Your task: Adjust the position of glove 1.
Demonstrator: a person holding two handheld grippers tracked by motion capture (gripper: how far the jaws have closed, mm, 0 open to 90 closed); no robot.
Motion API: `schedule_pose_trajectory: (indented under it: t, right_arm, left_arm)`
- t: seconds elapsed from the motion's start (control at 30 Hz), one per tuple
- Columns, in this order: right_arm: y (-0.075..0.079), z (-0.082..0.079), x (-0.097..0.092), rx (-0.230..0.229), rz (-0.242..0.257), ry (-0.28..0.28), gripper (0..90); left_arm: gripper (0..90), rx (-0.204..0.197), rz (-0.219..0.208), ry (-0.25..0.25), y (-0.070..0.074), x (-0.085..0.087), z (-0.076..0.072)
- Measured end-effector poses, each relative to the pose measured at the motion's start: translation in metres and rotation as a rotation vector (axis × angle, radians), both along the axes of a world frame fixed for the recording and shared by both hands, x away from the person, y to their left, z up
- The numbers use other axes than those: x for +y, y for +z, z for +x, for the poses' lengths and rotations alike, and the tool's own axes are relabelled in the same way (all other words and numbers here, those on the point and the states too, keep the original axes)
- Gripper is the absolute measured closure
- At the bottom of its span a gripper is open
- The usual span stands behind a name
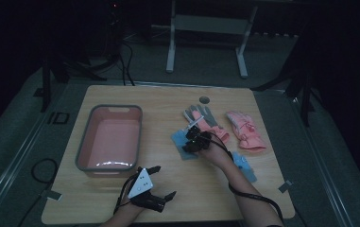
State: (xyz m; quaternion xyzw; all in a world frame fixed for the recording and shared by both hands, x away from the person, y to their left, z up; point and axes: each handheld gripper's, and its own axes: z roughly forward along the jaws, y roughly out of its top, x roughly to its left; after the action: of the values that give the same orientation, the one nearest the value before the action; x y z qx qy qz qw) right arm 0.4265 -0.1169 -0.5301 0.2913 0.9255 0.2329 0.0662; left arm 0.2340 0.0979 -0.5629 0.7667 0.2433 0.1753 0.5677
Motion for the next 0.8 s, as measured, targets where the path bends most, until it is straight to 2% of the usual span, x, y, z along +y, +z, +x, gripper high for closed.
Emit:
schedule_pose_trajectory:
  t: [0.03, 0.13, 0.2, 0.37, 0.5, 0.63, 0.8]
  right_arm:
    - [0.0, 0.0, 0.0, -0.003, 0.003, -0.009, 78.4]
    - [0.0, -0.002, 0.003, -0.007, -0.002, -0.027, 83.7]
    - [0.0, -0.003, 0.005, -0.013, -0.01, -0.037, 85.3]
    - [0.003, -0.007, 0.004, -0.022, 0.02, -0.08, 87.8]
    - [0.013, -0.015, 0.001, -0.036, 0.045, -0.093, 88.0]
    - [0.024, -0.024, -0.001, -0.05, 0.05, -0.098, 88.0]
    - [0.042, -0.042, -0.012, -0.072, 0.079, -0.131, 88.0]
  left_arm:
    - [0.5, 0.001, -0.001, 0.0, 0.0, 0.0, 0.0]
    - [0.5, -0.001, 0.002, 0.002, 0.0, 0.0, 0.0]
    - [0.5, -0.002, 0.003, 0.002, 0.0, 0.0, 0.0]
    - [0.5, 0.001, 0.001, 0.004, 0.0, 0.0, 0.0]
    - [0.5, 0.004, 0.0, 0.006, 0.0, 0.0, 0.0]
    - [0.5, 0.003, 0.003, 0.006, 0.0, 0.0, 0.0]
    - [0.5, 0.005, 0.002, 0.007, 0.0, 0.0, 0.0]
